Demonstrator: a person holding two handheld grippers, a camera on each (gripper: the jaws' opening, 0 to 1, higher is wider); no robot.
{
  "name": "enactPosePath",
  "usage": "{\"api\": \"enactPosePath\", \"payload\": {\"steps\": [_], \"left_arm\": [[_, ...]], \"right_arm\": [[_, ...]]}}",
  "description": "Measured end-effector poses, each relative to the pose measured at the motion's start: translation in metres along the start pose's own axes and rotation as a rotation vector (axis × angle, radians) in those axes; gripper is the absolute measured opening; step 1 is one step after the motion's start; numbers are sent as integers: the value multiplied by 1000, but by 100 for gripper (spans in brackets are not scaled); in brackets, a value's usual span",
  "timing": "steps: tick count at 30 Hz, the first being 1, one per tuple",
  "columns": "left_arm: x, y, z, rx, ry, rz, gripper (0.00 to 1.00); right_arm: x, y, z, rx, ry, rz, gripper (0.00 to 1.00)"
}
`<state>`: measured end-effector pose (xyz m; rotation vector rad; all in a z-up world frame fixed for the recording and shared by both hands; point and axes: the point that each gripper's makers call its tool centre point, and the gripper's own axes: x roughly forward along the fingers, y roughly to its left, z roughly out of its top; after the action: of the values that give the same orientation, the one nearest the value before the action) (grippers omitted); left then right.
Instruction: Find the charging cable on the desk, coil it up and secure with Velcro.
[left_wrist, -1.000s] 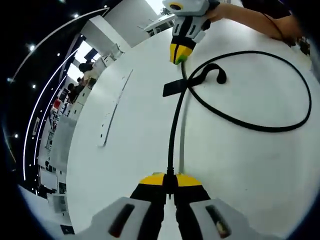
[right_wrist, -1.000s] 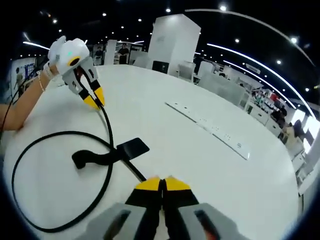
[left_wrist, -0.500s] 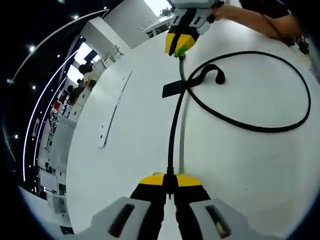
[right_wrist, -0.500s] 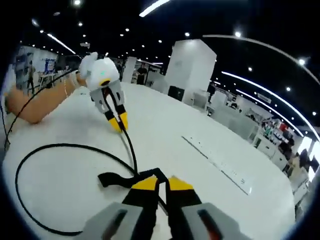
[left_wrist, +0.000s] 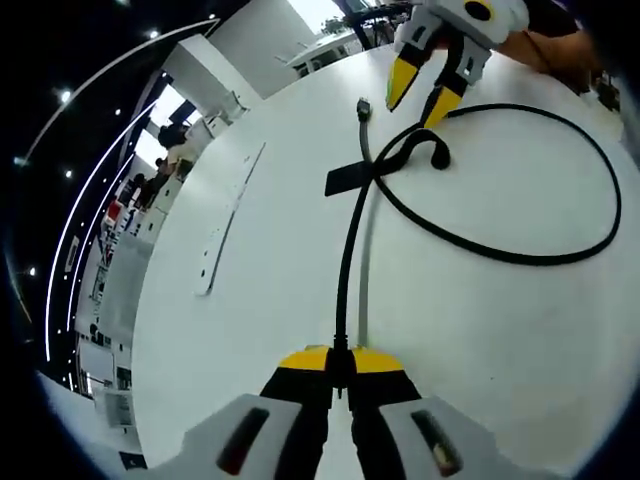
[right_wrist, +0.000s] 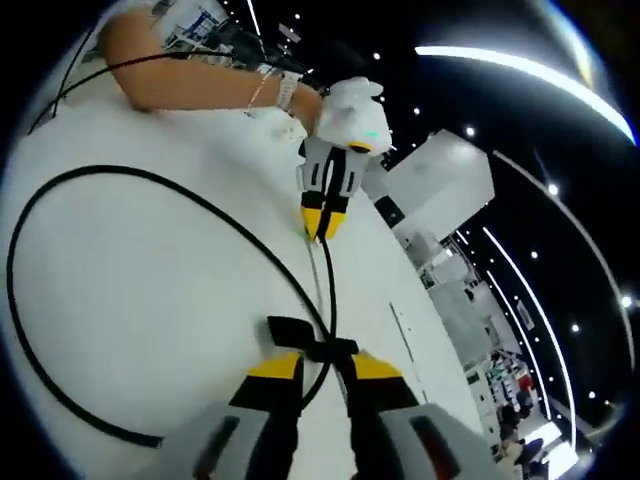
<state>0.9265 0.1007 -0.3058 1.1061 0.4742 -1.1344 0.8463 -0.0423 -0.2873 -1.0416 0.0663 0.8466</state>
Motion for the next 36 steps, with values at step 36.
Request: {"api": "enactPosePath", "payload": {"steps": [36], "left_arm": [[-1, -1, 0, 6, -6, -6, 7]], "right_arm": [[28, -55, -1, 385, -108, -156, 3]]}}
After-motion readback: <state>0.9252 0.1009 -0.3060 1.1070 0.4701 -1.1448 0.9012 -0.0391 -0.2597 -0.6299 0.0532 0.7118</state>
